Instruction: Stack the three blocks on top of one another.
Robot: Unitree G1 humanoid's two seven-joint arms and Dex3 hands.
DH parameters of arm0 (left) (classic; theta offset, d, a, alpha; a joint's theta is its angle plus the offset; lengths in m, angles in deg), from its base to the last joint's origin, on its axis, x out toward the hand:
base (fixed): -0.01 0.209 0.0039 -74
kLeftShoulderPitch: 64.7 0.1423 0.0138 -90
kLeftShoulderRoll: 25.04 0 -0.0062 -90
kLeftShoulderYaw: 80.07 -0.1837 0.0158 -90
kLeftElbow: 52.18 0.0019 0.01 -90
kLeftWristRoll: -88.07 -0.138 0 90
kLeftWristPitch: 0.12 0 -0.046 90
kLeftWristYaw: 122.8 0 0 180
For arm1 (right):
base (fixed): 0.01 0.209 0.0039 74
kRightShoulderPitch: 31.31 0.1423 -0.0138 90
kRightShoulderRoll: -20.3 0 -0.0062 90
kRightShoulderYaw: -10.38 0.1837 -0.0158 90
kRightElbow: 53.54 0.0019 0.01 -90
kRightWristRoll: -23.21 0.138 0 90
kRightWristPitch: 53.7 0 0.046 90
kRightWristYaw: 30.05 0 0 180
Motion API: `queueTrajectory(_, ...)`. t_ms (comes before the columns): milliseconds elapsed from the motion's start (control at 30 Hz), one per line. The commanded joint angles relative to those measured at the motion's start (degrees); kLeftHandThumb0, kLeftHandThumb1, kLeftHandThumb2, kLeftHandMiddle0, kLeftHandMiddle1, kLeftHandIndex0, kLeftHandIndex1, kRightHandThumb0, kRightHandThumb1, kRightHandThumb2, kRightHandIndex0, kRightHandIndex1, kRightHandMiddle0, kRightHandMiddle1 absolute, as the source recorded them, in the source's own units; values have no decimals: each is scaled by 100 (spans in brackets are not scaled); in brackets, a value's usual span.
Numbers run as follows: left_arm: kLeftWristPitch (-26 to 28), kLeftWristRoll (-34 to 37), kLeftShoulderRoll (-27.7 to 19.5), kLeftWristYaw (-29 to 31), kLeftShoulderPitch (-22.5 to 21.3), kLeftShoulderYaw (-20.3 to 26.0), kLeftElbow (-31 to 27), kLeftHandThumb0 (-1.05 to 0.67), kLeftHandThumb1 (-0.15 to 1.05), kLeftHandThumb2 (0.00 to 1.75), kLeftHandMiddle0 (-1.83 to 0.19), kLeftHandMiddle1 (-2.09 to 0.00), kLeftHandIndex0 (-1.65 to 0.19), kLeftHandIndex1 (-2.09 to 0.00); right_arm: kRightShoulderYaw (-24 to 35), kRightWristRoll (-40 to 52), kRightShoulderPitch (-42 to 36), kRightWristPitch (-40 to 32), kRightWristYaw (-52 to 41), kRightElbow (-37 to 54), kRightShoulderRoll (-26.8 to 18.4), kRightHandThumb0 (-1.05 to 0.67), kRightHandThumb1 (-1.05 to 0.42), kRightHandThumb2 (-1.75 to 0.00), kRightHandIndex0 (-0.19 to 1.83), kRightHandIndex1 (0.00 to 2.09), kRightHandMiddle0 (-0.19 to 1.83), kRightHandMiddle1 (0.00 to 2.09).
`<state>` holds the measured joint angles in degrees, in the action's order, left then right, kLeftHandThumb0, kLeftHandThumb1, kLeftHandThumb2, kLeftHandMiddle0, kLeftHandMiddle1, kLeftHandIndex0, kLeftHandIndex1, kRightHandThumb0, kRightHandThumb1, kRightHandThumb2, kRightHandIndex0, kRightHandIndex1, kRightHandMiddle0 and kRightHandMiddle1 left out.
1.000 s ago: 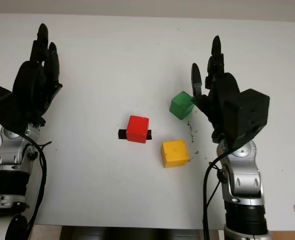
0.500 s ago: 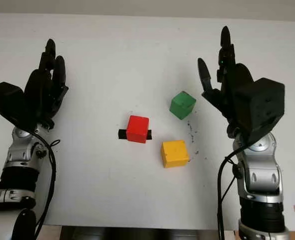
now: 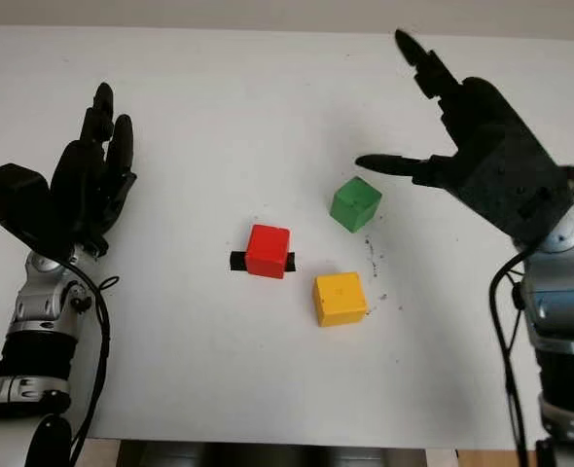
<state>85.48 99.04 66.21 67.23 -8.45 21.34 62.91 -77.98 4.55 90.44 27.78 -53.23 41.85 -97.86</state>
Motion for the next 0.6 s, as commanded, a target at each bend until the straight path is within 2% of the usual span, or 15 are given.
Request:
queueTrajectory(0,7,14,16,49,79,-1,-115,-79,105,50,13,-6,13,-6,-133,-102,177,354,-112,-193,-212,-62,-77,-3,10,12,18,18)
queueTrajectory(67,-40,-38,14,59,91,-24,-85,-78,105,53,13,-6,14,-6,-277,-213,341,696,-266,-405,-325,-57,-75,-3,8,11,18,17)
queueTrajectory(267,-90,-65,17,105,85,-24,-37,-77,105,56,15,-5,15,-5,-764,-945,748,1739,-360,-921,-592,-59,-76,-5,10,11,20,17)
queueTrajectory(567,-131,-112,8,91,70,-22,-12,-77,105,56,14,-5,14,-5,-1291,-1935,1176,2587,-435,-1313,-722,-57,-78,-6,12,9,21,14)
